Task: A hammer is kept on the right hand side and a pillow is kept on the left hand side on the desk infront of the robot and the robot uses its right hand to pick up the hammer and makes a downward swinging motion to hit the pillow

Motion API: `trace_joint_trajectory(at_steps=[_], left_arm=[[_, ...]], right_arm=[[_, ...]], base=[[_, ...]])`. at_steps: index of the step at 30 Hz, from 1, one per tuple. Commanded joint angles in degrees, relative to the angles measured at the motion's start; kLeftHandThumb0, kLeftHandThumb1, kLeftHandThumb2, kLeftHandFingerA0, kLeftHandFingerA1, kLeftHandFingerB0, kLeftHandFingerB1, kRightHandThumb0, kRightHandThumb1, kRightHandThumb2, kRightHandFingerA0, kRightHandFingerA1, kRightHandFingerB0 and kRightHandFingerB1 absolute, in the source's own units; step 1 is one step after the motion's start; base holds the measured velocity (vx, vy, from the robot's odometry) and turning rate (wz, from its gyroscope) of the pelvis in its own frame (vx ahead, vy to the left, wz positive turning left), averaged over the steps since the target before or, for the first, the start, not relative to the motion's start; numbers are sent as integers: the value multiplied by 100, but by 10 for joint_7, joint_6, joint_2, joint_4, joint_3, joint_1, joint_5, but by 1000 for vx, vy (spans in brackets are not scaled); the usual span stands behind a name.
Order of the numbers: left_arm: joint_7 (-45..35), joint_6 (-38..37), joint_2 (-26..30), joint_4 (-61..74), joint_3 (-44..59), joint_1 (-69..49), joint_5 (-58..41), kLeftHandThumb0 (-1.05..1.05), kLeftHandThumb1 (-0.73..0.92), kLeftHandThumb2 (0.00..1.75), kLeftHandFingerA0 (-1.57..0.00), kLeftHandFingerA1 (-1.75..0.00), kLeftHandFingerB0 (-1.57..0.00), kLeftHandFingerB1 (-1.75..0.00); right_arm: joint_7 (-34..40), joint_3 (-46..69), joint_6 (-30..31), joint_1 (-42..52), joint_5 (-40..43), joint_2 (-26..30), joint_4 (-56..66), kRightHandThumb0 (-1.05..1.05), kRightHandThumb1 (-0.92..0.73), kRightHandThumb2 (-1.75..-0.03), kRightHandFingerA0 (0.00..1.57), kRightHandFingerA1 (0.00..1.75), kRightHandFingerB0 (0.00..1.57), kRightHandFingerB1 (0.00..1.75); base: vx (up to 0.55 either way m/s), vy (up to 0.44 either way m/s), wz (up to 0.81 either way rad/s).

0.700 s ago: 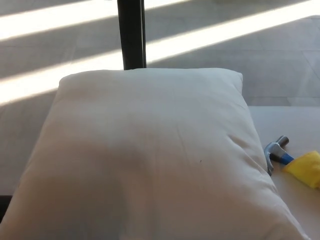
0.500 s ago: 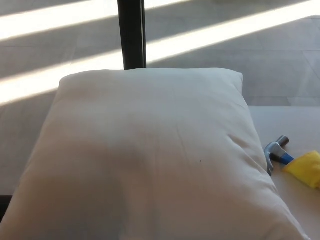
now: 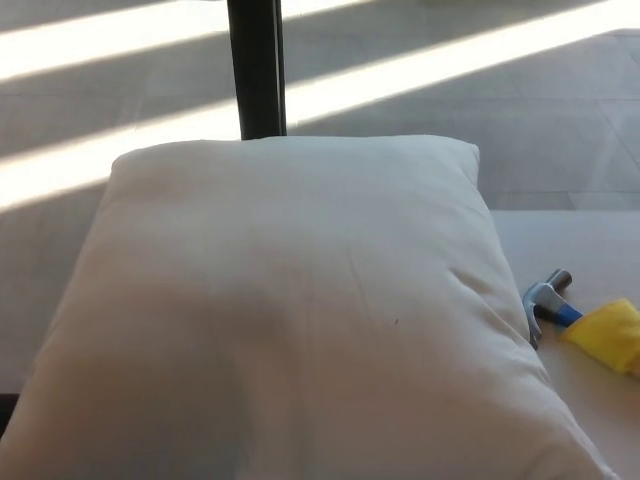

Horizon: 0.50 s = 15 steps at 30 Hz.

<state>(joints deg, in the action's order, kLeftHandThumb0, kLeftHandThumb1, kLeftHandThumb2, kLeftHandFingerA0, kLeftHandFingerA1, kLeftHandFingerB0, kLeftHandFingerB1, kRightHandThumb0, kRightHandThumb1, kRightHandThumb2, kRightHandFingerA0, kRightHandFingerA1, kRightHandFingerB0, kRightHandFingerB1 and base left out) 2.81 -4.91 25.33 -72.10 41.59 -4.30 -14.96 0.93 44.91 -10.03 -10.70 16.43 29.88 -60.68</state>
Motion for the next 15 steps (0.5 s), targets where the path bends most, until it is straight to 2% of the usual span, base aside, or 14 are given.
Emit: trace_joint_trajectory(at_steps=[1,3,4,5,6,7,8,9,10,11,12,13,14,15], left_arm=[[-2,-11,12,-2,8,-1,-27,-39,48,55,-75,-64,-72,-55],[2,-11,13,-2,4,0,-27,-42,47,56,-77,-69,-75,-59],[2,-12,13,-3,1,-1,-26,-42,48,55,-76,-67,-75,-58],[-1,-15,13,-3,0,-2,-26,-41,49,55,-75,-66,-75,-58],[-2,-17,13,-2,-1,-4,-26,-43,46,56,-75,-66,-74,-57],[-2,-17,13,-2,-6,-4,-23,-42,49,55,-74,-65,-73,-56],[-5,-21,13,-1,-9,-6,-21,-42,50,55,-73,-65,-74,-57],[-3,-21,13,-1,-11,-7,-21,-43,49,55,-77,-66,-77,-56],[2,-18,14,-1,-13,-6,-20,-43,49,55,-77,-66,-77,-56],[2,-18,14,0,-17,-7,-19,-44,49,55,-76,-64,-75,-55],[-1,-21,14,1,-19,-8,-19,-44,49,56,-74,-65,-78,-58],[-6,-26,12,1,-21,-12,-19,-43,51,55,-73,-64,-78,-58],[-2,-24,13,-1,-21,-11,-19,-43,50,55,-76,-66,-77,-56],[-2,-20,13,-3,-13,-7,-29,-44,46,56,-76,-68,-73,-57]], right_arm=[[-29,-6,30,-51,39,35,59,-74,-55,-91,2,42,8,30],[-35,-17,31,-59,33,41,82,-77,-56,-93,3,48,1,30],[-40,-31,29,-69,21,51,91,-73,-74,-62,13,36,9,26],[-42,-40,32,-72,17,55,101,-75,-74,-62,15,35,10,25],[-45,-51,39,-72,15,58,126,-79,-58,-94,9,47,5,34],[-52,-63,42,-72,12,60,150,-38,-42,-102,1,51,0,49],[-65,-76,48,-69,14,61,185,-38,-41,-101,1,51,0,49],[-78,-85,46,-65,15,61,204,-73,-59,-97,4,47,5,27],[-91,-94,40,-59,13,62,220,-73,-59,-97,4,47,5,27],[-85,-102,48,-60,12,58,243,-79,-58,-94,8,48,5,38],[-107,-126,41,-55,6,55,280,-82,-60,-96,5,47,0,31],[-121,-142,51,-51,5,57,302,-81,-59,-96,2,45,12,28],[-135,-154,55,-43,8,55,325,-77,-57,-96,5,35,7,26],[-133,-171,61,-39,-5,57,342,-78,-57,-95,6,34,7,27]], base=[[0,0,0],[0,0,0],[-46,-7,6],[0,0,0],[0,0,0],[0,0,0],[0,0,0],[0,0,0],[0,0,0],[0,0,0],[0,0,0],[0,0,0],[0,0,0],[0,0,0]])
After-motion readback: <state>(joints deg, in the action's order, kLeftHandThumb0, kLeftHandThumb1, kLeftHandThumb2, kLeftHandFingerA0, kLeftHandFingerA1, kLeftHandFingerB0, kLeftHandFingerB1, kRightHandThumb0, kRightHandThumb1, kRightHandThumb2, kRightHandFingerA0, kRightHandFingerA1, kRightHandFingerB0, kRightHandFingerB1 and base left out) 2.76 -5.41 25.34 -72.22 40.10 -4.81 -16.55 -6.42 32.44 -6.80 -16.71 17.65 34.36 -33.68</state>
